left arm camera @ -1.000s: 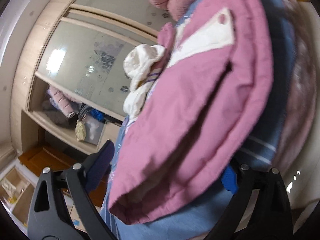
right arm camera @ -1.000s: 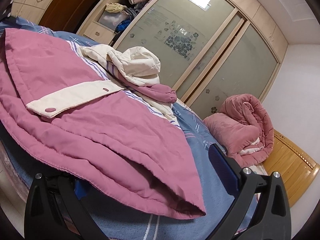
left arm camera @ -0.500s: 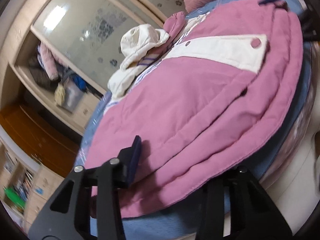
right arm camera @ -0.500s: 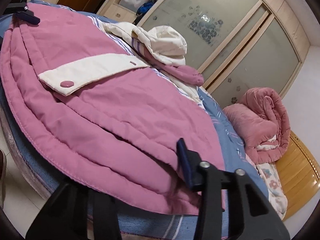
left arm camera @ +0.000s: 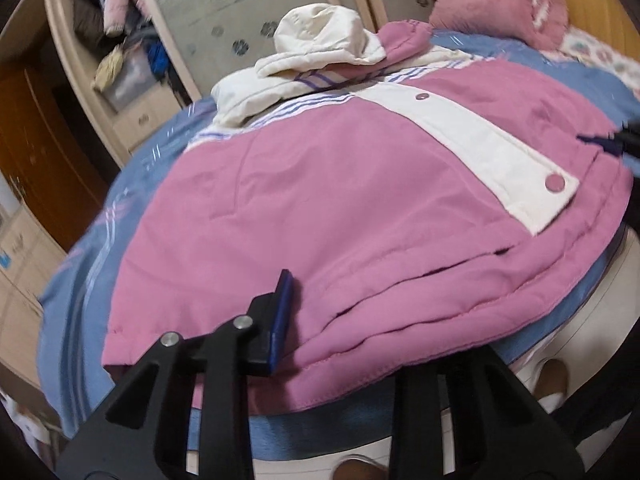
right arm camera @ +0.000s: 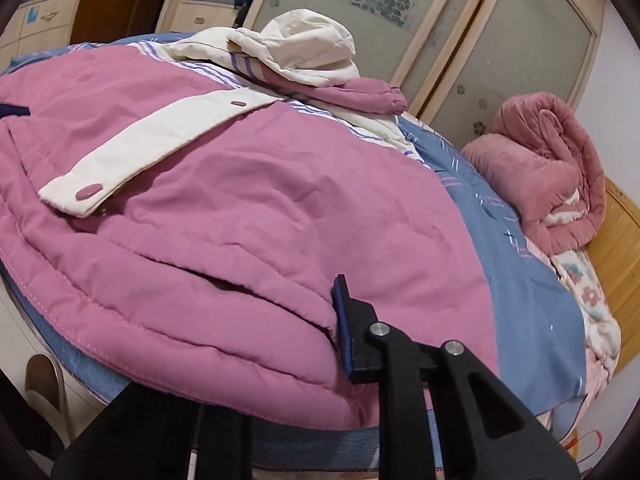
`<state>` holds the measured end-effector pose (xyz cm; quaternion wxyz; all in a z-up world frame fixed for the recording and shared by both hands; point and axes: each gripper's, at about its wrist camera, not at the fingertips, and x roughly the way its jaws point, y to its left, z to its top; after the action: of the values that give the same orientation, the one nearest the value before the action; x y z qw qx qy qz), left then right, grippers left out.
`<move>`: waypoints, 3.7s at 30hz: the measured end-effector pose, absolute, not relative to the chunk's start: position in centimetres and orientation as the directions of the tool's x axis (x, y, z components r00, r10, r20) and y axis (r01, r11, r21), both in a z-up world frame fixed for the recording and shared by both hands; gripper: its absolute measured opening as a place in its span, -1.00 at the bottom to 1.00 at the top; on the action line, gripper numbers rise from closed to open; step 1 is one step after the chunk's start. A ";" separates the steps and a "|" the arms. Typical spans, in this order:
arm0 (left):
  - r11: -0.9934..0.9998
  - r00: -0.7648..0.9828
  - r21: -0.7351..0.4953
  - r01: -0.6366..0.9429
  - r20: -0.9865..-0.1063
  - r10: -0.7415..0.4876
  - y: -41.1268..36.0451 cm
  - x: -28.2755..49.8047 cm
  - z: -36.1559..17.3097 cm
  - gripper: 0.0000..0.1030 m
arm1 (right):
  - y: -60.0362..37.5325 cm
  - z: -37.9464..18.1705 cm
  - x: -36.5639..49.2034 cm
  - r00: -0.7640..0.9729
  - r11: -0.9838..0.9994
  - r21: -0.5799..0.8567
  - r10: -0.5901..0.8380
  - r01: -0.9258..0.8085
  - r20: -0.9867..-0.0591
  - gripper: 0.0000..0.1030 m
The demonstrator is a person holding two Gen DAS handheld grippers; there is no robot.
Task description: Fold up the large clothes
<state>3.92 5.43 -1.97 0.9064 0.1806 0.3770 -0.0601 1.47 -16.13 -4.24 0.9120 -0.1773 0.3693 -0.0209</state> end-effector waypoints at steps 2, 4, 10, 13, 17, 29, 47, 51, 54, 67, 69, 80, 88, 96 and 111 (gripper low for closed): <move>0.929 0.700 0.272 0.249 -0.713 0.021 5.4 3.9 -2.0 -0.50 | -16.3 -4.1 1.7 0.720 0.949 -0.304 -0.156 -0.080 -0.676 -0.68; 0.936 0.690 0.252 0.247 -0.724 0.013 5.6 4.0 -1.9 -0.55 | -16.8 -3.9 1.8 0.715 0.966 -0.250 -0.129 -0.067 -0.687 -0.72; 0.958 0.682 0.174 0.229 -0.731 -0.030 6.3 4.3 -1.2 -0.69 | -17.9 -3.1 2.1 0.726 0.994 -0.110 -0.056 -0.028 -0.685 -0.79; 0.966 0.680 0.125 0.226 -0.731 -0.065 6.6 4.6 -0.7 -0.70 | -18.4 -2.9 2.3 0.727 0.999 -0.041 -0.024 -0.006 -0.686 -0.79; 0.978 0.663 0.035 0.207 -0.740 -0.114 7.4 5.1 -0.3 -0.70 | -18.9 -2.5 2.4 0.740 0.999 0.035 0.018 0.008 -0.673 -0.79; 0.979 0.754 -0.040 0.202 -0.632 -0.181 8.3 3.6 2.2 -0.72 | -18.9 -0.2 1.5 0.809 0.998 0.061 0.013 0.028 -0.588 -0.80; 0.961 0.896 0.243 0.133 -0.443 -0.012 7.1 26.5 17.6 -0.74 | -19.1 15.2 23.3 0.929 0.996 -0.072 -0.070 0.047 -0.365 -0.85; 0.971 0.869 0.227 0.072 -0.491 0.051 7.8 36.6 16.5 -0.56 | -19.3 13.8 34.5 0.892 0.992 -0.118 -0.101 0.054 -0.440 -0.85; 0.955 0.867 0.294 0.034 -0.483 0.118 7.1 43.1 14.0 -0.08 | -19.8 10.5 41.7 0.837 0.990 -0.127 -0.116 0.056 -0.535 -0.83; 0.909 0.852 0.287 -0.301 -0.348 0.392 15.7 51.0 10.5 0.96 | -25.7 7.0 48.4 0.799 0.949 -0.217 -0.309 0.228 -0.515 0.97; 0.875 0.805 0.278 -0.396 -0.353 0.476 18.9 51.0 10.7 0.96 | -27.1 7.9 48.9 0.808 0.943 -0.179 -0.332 0.279 -0.487 0.97; 0.914 0.827 0.169 -0.369 -0.390 0.406 22.1 40.7 12.0 0.96 | -39.2 14.1 43.9 0.883 0.793 0.483 -0.138 0.370 -0.449 0.97; 0.965 0.879 -0.094 -0.245 -0.441 0.181 17.4 26.6 10.2 0.96 | -35.1 9.4 41.9 0.793 0.935 0.114 -0.216 0.336 -0.570 0.97; 0.986 0.858 0.009 -0.169 -0.491 0.151 11.7 17.4 4.7 0.96 | -42.8 -1.6 40.2 0.541 0.730 0.186 -0.286 0.657 -0.791 0.93; 0.995 0.912 0.062 -0.073 -0.400 0.092 8.7 11.1 7.1 0.96 | -23.8 5.7 5.0 0.890 0.964 0.167 -0.113 0.206 -0.442 0.97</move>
<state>11.08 8.68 7.09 0.9774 0.0226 0.2057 0.0424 4.96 -23.81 5.73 0.9663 0.1052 0.2199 -0.0827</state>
